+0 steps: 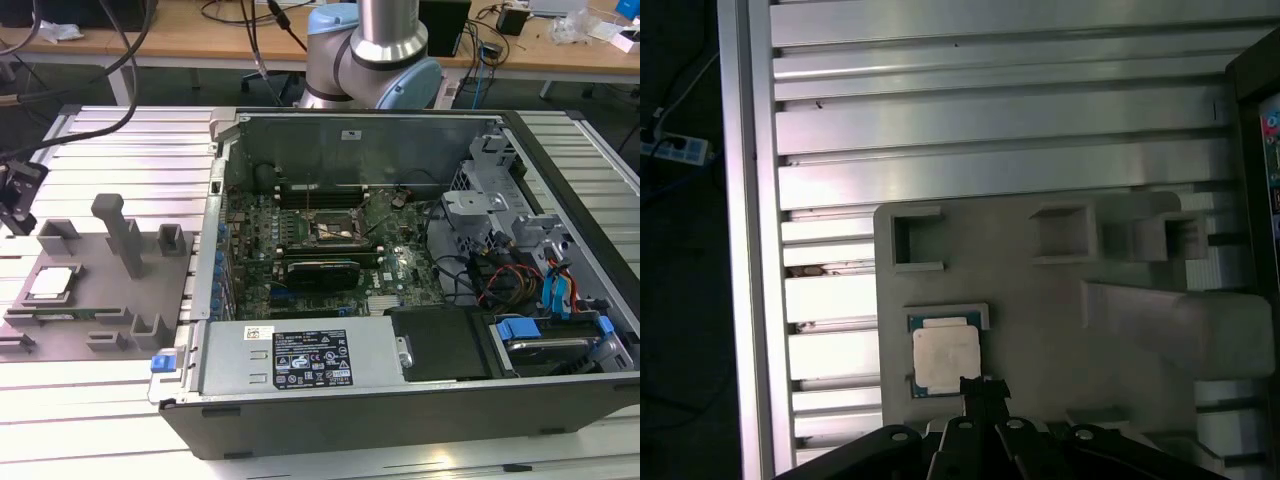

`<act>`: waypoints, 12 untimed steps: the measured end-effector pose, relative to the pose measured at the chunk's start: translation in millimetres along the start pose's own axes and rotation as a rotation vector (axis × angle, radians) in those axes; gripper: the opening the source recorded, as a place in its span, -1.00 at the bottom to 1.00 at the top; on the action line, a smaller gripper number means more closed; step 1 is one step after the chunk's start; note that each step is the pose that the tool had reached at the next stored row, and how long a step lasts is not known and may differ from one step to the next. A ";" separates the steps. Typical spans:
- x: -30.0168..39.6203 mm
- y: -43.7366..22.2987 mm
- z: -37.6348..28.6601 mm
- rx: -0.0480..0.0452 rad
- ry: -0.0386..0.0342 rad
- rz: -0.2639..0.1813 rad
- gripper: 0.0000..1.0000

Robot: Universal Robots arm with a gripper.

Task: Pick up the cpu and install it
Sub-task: 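Pick up the cpu and move it towards the insertion slot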

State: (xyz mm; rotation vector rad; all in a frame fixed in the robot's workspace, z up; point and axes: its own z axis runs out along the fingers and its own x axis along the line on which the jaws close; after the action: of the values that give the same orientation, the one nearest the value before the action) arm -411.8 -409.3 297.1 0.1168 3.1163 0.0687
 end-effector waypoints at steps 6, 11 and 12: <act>0.8 -0.4 7.1 0.0000 0.0000 0.000 -0.79; 1.7 -1.2 14.7 0.0000 0.0000 0.000 -0.79; 1.9 -1.8 17.3 0.0000 0.0001 0.000 -0.79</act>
State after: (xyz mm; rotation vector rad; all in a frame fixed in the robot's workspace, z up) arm -413.4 -410.1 279.7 0.1170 3.1164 0.0686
